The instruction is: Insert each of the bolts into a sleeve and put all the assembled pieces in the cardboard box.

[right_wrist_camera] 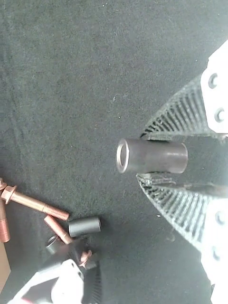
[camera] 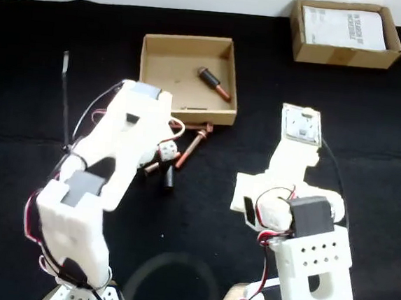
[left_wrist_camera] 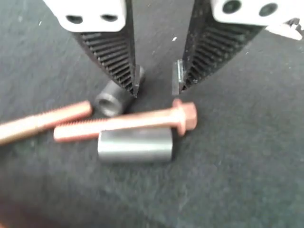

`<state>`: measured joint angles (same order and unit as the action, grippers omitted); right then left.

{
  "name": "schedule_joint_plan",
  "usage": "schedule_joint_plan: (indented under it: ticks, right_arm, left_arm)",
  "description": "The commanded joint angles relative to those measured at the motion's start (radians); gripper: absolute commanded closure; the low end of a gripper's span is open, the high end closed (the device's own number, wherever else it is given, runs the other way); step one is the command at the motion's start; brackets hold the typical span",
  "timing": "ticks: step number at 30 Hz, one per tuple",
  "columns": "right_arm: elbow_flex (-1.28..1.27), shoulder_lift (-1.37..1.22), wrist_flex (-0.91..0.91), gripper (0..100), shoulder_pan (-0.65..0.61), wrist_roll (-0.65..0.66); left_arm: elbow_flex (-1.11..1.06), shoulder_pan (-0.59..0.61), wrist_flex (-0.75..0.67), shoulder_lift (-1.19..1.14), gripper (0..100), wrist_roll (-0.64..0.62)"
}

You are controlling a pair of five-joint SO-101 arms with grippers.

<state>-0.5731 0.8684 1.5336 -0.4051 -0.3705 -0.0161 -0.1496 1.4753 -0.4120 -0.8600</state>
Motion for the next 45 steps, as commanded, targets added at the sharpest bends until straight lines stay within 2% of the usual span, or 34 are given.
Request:
schedule_joint_plan:
  ticks: [1,9,17,33,45]
  right_arm:
    - [-0.001,0.036,0.022,99.2,0.013,0.008]
    - [-0.127,0.131,0.021,99.2,0.012,0.012]
    - [-0.171,0.171,0.019,99.2,0.010,0.012]
    - [-0.176,0.171,0.022,99.2,0.008,0.012]
    - [-0.177,0.166,0.027,99.2,0.008,0.012]
  left_arm:
    - [0.079,0.015,0.009,-0.076,87,-0.012]
    - [0.145,0.151,0.009,-0.160,87,-0.012]
    - [0.237,0.213,0.009,-0.160,87,-0.012]
    - [0.311,0.206,0.052,-0.160,87,-0.008]
    - [0.366,0.094,0.074,-0.159,87,-0.032]
